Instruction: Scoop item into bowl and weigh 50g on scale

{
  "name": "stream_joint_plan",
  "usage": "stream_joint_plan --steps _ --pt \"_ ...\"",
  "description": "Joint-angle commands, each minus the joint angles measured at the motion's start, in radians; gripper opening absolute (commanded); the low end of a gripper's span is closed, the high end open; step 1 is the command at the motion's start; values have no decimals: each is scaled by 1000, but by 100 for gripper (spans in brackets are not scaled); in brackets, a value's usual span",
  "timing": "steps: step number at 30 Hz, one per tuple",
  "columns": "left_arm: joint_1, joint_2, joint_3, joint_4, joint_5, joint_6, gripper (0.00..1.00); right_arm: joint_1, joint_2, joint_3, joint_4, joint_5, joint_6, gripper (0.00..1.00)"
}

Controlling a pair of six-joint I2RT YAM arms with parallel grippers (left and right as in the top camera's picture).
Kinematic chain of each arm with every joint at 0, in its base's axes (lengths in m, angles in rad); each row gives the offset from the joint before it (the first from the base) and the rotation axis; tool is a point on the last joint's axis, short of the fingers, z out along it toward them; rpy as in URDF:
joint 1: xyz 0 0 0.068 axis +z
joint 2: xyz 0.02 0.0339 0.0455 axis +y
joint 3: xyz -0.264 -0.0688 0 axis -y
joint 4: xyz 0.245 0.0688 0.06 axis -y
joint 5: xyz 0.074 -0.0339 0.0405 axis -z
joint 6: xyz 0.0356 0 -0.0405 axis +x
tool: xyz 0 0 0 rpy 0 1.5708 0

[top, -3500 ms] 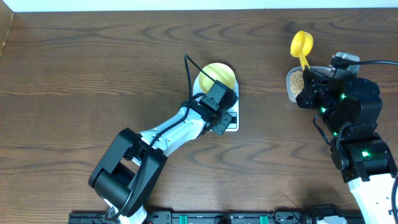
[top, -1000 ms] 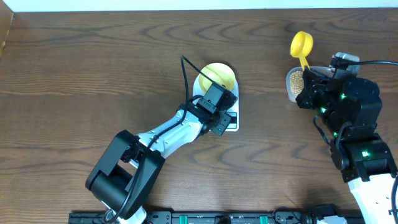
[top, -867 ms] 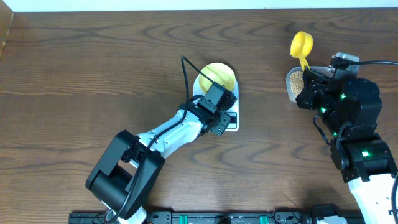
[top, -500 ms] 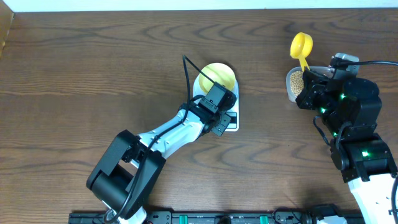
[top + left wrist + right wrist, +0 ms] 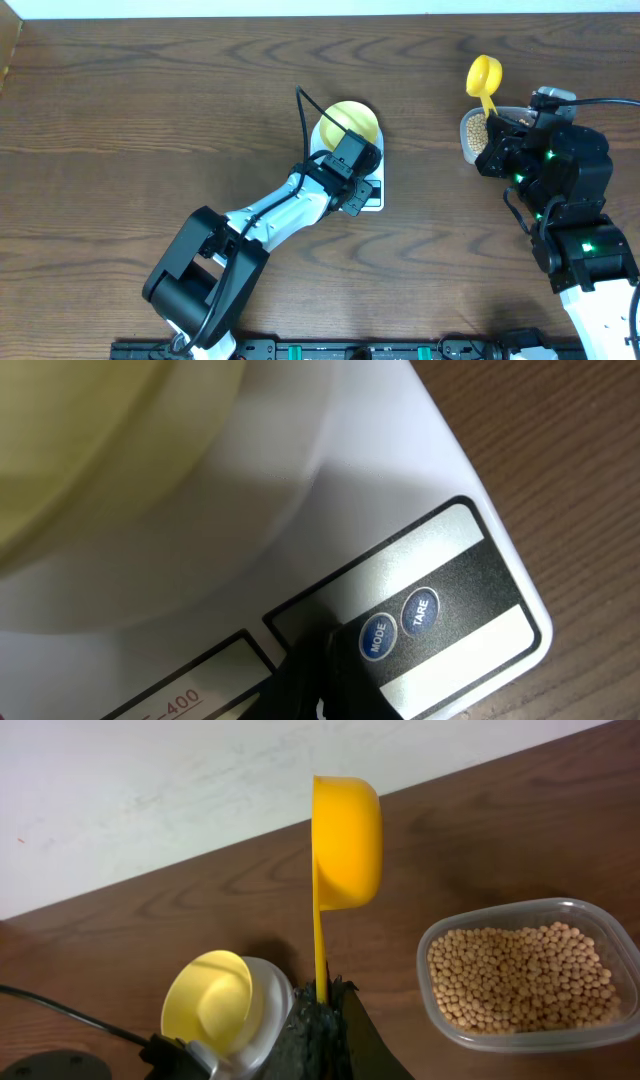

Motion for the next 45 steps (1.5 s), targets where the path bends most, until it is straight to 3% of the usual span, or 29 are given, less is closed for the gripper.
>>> stream_joint_plan --steps 1,32,45 --pt "14 111 -55 -49 -71 -17 7 -2 -1 18 -2 8 10 1" --pt "14 146 -56 -121 -71 -32 7 -2 -1 18 -10 8 10 1" --pt "14 -73 -19 -120 -34 -31 7 -2 -1 18 -10 8 10 1"
